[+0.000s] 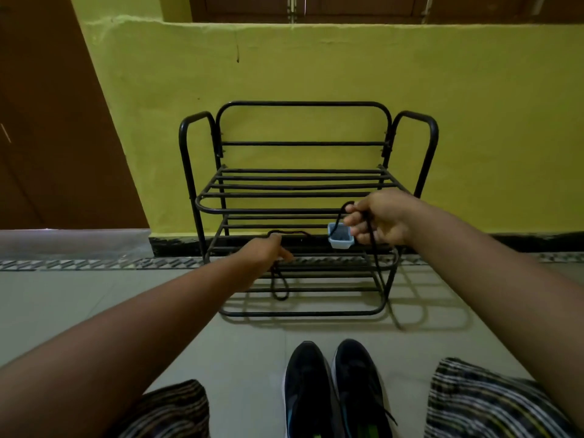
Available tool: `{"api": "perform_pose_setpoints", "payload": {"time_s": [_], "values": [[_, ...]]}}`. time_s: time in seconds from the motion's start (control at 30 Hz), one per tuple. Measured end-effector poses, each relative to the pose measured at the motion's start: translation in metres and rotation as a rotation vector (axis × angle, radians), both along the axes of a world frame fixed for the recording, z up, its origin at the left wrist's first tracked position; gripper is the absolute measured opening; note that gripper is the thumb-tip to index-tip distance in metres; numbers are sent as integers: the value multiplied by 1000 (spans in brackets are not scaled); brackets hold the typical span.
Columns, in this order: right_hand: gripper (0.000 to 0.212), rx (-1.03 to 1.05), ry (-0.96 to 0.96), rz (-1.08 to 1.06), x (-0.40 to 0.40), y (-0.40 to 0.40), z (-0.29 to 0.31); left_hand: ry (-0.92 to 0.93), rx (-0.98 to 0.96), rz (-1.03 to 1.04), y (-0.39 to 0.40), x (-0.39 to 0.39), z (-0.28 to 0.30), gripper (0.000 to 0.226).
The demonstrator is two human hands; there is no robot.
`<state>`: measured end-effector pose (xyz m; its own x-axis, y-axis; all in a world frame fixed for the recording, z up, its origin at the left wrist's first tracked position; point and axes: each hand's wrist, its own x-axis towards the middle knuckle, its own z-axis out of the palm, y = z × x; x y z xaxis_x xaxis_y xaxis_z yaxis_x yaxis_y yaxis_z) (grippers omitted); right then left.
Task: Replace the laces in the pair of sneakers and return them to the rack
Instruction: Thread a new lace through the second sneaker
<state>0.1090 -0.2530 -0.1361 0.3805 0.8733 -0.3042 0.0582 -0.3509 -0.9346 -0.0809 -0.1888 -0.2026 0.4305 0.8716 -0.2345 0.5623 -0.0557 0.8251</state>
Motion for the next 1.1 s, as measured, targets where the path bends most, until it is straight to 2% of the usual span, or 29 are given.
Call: {"api": "perform_pose_setpoints", "payload": {"time_s": [0.23,0.4,0.5,0.57,0.6,0.63,0.7,0.73,0.77,0.83,0.9,1.0,1.1], "values": [[33,185,237,-89,-24,4,-1,-99,-123,-160,-16,21,17,42],[32,219,178,-66,-31,9,-5,-75,-218,-303,-20,31,21,33],[29,267,155,-200,-26,12,-1,-85,-240,-323,-19,28,25,37],[28,264,187,-302,-15,12,1,-50,-147,-275,-14,24,25,35],[28,242,159,-326,-10,10,0,-2,-68,-268,-11,22,22,36],[26,190,35,-315,-5,8,-2,57,11,-278,-9,21,19,35],[21,17,-489,-152,5,1,-8,221,154,-332,-8,18,10,33],[27,-35,-709,-22,5,-2,-11,311,211,-356,-8,17,6,32],[39,-63,-804,115,4,-4,-15,394,263,-368,-10,18,2,31],[51,-50,-732,324,-3,-6,-18,527,385,-357,-12,22,-1,27],[44,27,-708,442,-13,-5,-20,587,527,-319,-14,28,2,31],[23,114,-736,456,-20,0,-27,576,653,-245,-15,35,8,35],[16,137,-719,427,-20,4,-28,575,631,-232,-15,37,10,33]]}}
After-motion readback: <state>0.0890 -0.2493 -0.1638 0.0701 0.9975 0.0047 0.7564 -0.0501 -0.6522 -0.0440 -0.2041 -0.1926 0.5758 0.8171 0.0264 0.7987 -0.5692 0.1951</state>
